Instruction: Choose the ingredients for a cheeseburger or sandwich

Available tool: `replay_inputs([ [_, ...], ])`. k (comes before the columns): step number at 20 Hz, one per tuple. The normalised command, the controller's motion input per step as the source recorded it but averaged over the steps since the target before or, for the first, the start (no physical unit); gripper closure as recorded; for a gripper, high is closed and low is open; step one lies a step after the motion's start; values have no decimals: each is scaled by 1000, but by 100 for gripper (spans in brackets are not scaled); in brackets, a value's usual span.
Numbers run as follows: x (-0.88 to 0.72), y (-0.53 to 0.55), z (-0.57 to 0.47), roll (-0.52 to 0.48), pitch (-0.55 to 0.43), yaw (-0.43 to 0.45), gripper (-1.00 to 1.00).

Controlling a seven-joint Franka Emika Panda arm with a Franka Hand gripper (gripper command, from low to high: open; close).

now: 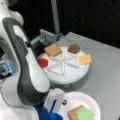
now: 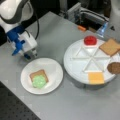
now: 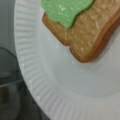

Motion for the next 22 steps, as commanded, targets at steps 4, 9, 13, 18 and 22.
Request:
replay_inputs([
  [4, -518, 582, 179, -698, 57, -342, -100],
  [9, -493, 646, 154, -720, 36, -239, -100],
  [13, -571, 691, 96, -693, 22, -45, -100],
  [18, -690, 689, 40, -519, -50, 46, -100],
  [22, -561, 444, -57, -391, -135, 35, -100],
])
